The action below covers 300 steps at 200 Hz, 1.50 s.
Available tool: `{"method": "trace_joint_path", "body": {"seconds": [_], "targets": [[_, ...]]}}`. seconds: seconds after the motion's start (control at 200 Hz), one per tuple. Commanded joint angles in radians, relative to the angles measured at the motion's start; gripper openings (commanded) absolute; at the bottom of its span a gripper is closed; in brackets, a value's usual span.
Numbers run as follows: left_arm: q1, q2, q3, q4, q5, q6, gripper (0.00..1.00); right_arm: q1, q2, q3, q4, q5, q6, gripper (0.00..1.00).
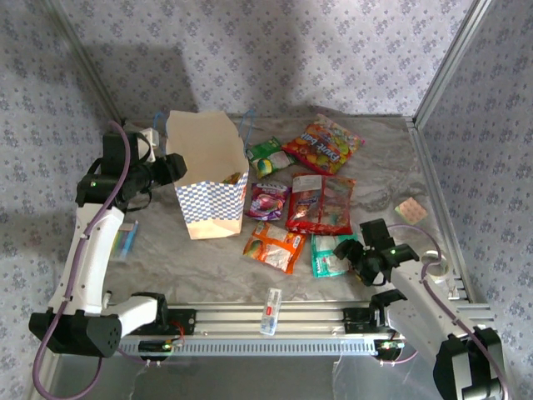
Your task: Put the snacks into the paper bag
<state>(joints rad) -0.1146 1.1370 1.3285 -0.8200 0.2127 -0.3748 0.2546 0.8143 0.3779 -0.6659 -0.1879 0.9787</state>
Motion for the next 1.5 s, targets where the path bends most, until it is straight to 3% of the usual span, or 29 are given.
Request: {"method": "trace_joint_path", "body": {"seconds": [0.0,0.3,0.67,0.815,1.044,1.494], "targets": [[-0.010,0.000,0.014,-0.018,-0.001,0.005,0.59,-0.005,0.001,-0.017,0.016,0.036,-0.008,0.74],[-0.014,0.000,0.025,-0.021,0.000,0.002,0.59,-0.005,0.004,-0.022,-0.011,0.088,-0.012,0.41],[-0.020,0.000,0.023,-0.017,-0.003,-0.004,0.59,-0.005,0.008,0.006,-0.047,0.088,-0.029,0.19],[-0.020,0.000,0.023,-0.016,-0.005,-0.004,0.59,-0.005,0.016,0.025,-0.067,0.087,-0.034,0.17],[-0.022,0.001,0.023,-0.013,-0.007,-0.001,0.59,0.006,0.015,0.068,-0.108,0.109,-0.048,0.02],[-0.021,-0.004,0.032,-0.020,-0.010,0.001,0.58,0.064,0.058,0.201,-0.190,0.204,-0.085,0.00]]}}
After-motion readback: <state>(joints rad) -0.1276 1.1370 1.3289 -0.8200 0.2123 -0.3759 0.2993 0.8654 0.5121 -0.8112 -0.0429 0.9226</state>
